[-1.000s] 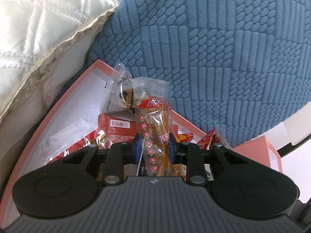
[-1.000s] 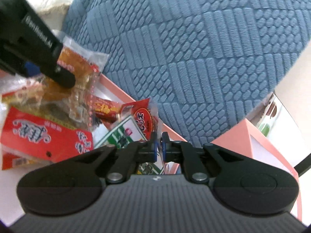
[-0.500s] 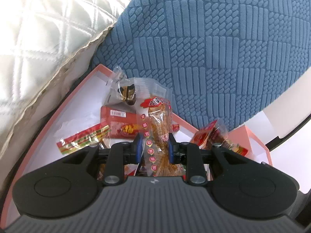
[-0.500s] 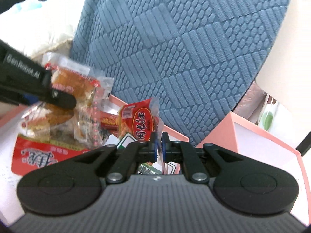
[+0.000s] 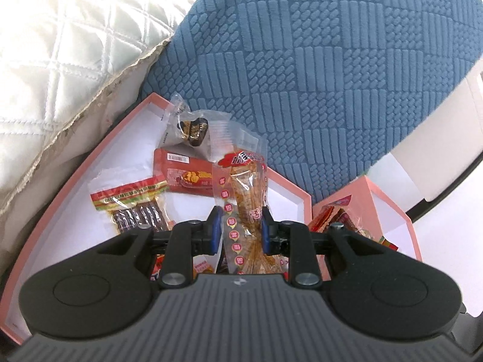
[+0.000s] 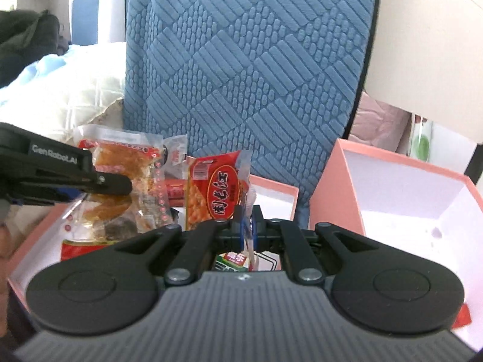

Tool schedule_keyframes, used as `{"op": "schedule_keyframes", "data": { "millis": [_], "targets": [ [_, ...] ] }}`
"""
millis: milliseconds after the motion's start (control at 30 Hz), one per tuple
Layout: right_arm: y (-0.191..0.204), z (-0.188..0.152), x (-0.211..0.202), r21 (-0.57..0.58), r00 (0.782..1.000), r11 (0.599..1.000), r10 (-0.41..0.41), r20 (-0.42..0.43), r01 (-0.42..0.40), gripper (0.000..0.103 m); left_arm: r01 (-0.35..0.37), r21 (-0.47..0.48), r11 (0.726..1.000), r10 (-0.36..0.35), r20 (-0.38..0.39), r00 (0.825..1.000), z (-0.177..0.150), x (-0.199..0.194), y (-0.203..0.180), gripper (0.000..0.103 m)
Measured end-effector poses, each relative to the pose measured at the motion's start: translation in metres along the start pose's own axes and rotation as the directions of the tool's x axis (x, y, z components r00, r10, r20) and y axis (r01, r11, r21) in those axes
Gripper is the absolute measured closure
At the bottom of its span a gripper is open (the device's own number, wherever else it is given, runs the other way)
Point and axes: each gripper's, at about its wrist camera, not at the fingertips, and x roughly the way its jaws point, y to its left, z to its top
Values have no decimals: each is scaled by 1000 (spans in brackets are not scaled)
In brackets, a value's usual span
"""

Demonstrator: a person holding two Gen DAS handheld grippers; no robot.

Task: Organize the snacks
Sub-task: 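Lift the clear bag with left gripper while right gripper lifts the red packet, then carry both held snacks over the pink box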

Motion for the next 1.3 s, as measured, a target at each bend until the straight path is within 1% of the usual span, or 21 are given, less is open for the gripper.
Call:
{"op": "schedule_keyframes", "data": {
  "millis": [133, 267, 400, 467, 533, 633, 767, 900, 1133, 1233, 1300],
  "targets": [
    [-8, -5, -15, 60, 999, 998, -4, 35, 2, 96, 8, 18, 1000, -8, 7, 1000, -6, -8, -3, 74],
    [-17, -4, -26, 87, 997, 996, -20, 74, 13, 95, 7, 31, 1000, -8, 10, 1000, -10, -12, -3, 74],
    [-38, 2, -35, 182, 997, 983, -8, 82, -7, 95, 14, 27, 1000, -14, 9, 1000, -13, -18, 1, 74],
    [-42, 4, -38, 192, 997, 981, -11, 82, -5, 95, 12, 27, 1000, -12, 11, 1000, -14, -21, 2, 74],
    [-41, 4, -41, 179, 997, 984, -19, 75, 6, 95, 9, 30, 1000, -9, 11, 1000, -17, -25, 1, 74],
    [-38, 1, -45, 174, 998, 985, -7, 55, -3, 95, 5, 38, 999, -5, 12, 1000, -22, -32, 0, 74],
    [-33, -6, -53, 163, 1000, 987, -16, 22, 12, 95, -18, 81, 997, 17, 16, 1000, -30, -43, -6, 74],
    [-32, -14, -63, 181, 1000, 984, -3, -15, 5, 95, -25, 100, 995, 24, 12, 1000, -39, -55, -9, 74],
    [-37, -15, -88, 201, 999, 979, 10, -44, -1, 95, -28, 55, 998, 30, -27, 999, -50, -74, -14, 74],
    [-44, -12, -95, 213, 999, 977, 12, -46, -2, 95, -31, 52, 998, 33, -39, 999, -47, -79, -24, 74],
    [-48, -9, -101, 219, 999, 976, 10, -41, -1, 95, -39, 72, 997, 41, -33, 999, -43, -84, -34, 74]
  ]
}}
